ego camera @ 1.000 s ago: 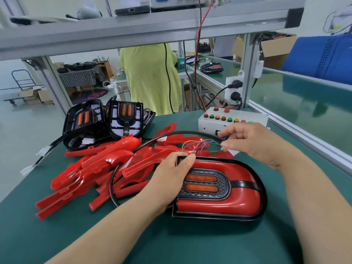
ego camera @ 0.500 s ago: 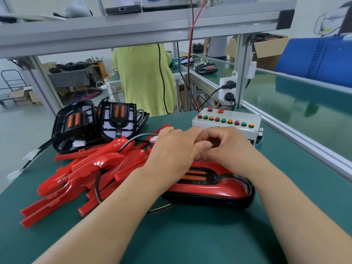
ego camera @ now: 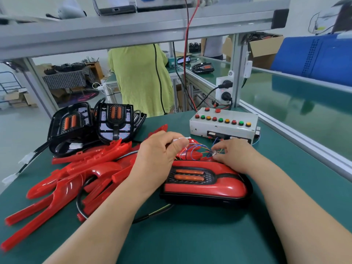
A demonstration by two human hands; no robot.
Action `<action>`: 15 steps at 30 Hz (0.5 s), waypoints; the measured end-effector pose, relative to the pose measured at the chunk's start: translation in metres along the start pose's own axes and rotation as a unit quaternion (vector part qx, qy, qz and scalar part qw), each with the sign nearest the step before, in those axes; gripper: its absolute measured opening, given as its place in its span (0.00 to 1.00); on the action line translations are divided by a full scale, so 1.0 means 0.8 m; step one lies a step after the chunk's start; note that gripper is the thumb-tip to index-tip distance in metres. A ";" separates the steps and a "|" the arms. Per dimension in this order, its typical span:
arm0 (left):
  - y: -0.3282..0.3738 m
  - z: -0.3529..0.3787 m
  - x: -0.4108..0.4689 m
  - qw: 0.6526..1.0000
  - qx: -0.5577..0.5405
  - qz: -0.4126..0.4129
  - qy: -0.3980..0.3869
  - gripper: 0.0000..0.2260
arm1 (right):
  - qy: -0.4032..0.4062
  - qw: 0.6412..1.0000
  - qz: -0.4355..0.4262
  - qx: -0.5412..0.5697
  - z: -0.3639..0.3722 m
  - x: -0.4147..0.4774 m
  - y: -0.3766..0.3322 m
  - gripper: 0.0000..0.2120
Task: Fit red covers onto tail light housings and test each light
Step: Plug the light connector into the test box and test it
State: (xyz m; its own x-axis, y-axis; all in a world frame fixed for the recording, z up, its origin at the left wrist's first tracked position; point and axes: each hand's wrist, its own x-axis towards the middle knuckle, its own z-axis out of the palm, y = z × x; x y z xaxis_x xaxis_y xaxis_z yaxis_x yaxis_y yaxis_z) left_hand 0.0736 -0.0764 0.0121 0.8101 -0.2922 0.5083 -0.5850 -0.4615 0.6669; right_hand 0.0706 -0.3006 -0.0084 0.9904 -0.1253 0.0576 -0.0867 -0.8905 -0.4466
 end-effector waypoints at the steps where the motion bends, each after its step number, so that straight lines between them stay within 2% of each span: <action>1: -0.002 0.002 -0.001 1.000 -0.004 -0.003 -0.002 0.15 | -0.003 1.000 -0.004 -0.009 0.002 0.001 -0.002 0.13; 6: -0.013 0.003 0.001 0.999 -0.041 -0.030 -0.006 0.12 | 0.023 1.000 -0.009 0.003 0.003 0.001 -0.005 0.06; 9: -0.014 -0.002 0.005 0.995 -0.092 -0.040 -0.014 0.06 | 0.120 0.991 -0.038 0.040 0.001 0.001 -0.006 0.09; 11: -0.015 -0.004 0.007 0.991 -0.127 -0.047 -0.018 0.03 | 0.156 0.977 -0.059 0.130 -0.003 -0.003 -0.012 0.12; 13: -0.017 -0.005 0.008 0.986 -0.154 -0.054 -0.015 0.04 | 0.154 0.959 -0.079 0.222 -0.006 -0.007 -0.019 0.13; 15: -0.018 -0.005 0.009 0.981 -0.180 -0.066 -0.012 0.05 | 0.142 0.936 -0.084 0.312 -0.003 -0.012 -0.027 0.09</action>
State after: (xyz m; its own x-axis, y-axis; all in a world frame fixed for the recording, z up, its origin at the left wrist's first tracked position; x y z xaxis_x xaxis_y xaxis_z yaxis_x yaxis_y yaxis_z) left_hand 0.0875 -0.0685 0.0086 0.8779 -0.2708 0.3950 -0.4477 -0.1713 0.8776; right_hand 0.0631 -0.2810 0.0031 0.9084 -0.1974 0.3685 0.2341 -0.4901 -0.8396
